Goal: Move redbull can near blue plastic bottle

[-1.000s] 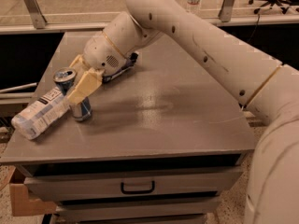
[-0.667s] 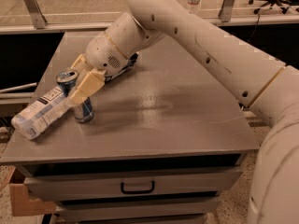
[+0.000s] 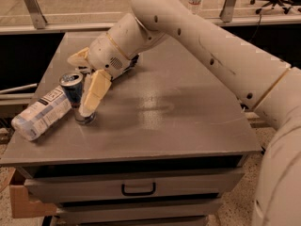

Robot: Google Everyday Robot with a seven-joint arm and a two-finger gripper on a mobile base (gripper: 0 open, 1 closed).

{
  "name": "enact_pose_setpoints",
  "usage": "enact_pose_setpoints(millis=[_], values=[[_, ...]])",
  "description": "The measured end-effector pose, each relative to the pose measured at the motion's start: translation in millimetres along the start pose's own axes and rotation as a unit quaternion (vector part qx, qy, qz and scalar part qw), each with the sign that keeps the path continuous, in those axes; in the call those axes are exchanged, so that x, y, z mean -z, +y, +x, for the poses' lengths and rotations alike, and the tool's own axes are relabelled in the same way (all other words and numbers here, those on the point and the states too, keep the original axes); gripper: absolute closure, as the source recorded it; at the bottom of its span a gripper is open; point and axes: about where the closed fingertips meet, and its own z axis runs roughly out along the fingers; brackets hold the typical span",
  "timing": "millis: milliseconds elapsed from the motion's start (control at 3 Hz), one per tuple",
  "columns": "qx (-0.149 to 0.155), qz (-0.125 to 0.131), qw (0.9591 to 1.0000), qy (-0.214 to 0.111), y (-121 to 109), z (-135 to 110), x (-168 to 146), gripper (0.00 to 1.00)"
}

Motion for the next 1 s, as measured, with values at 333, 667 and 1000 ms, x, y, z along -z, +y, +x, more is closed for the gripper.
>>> enact_pose_setpoints(millis=[333,667,1000], values=[[-0.004,0.021,0.9995,0.025,-5.8,15.8,12.2,0.00],[-0.018,0.055,0.9966,0.058,-14.0,44.1,40.0,0.00],[-0.035,0.093,0.9909,0.091,-18.0,70.8,76.2,0.00]])
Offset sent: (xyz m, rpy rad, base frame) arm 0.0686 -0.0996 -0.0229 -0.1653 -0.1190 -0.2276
